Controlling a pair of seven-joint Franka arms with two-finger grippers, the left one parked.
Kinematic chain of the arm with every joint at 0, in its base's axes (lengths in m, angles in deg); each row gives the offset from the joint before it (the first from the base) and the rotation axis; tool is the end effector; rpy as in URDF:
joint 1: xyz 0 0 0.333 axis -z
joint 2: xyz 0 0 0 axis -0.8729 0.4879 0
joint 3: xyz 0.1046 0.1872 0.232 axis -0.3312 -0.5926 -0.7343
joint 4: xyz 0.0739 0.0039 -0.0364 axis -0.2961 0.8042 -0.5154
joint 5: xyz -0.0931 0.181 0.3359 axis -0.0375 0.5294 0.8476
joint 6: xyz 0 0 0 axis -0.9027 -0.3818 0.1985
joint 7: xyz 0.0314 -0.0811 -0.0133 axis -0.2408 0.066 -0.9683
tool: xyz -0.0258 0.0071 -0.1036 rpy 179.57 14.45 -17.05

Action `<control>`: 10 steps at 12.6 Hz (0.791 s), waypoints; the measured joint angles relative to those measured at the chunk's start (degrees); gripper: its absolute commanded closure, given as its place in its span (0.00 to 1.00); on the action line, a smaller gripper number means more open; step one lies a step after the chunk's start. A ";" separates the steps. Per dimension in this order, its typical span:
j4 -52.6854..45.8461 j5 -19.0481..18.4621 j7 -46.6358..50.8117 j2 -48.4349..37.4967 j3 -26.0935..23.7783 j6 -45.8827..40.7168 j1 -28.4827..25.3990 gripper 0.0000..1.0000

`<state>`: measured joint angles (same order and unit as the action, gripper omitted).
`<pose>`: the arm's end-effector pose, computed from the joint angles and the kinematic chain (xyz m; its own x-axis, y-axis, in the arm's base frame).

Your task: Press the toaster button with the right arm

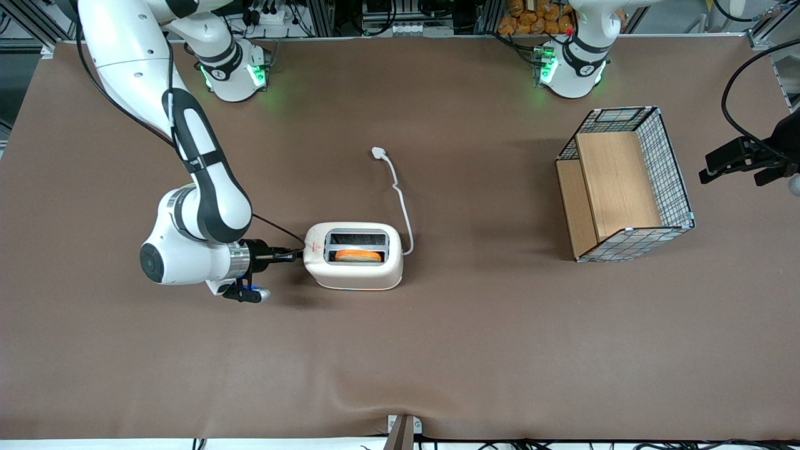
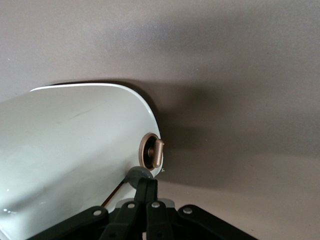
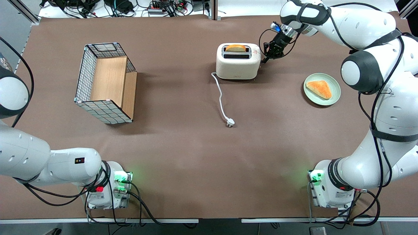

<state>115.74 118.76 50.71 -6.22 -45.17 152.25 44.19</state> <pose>0.6392 0.1851 0.2373 0.9429 -0.0334 -0.3313 -0.1819 -0.8850 -0.4285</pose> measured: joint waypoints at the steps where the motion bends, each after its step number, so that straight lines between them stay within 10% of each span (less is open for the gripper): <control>1: 0.01 0.02 -0.01 0.00 0.00 0.00 0.01 1.00; 10: -1.75 0.08 -0.04 -0.10 0.06 0.74 0.06 0.94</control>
<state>113.99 118.84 50.67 -6.32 -45.12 152.98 44.25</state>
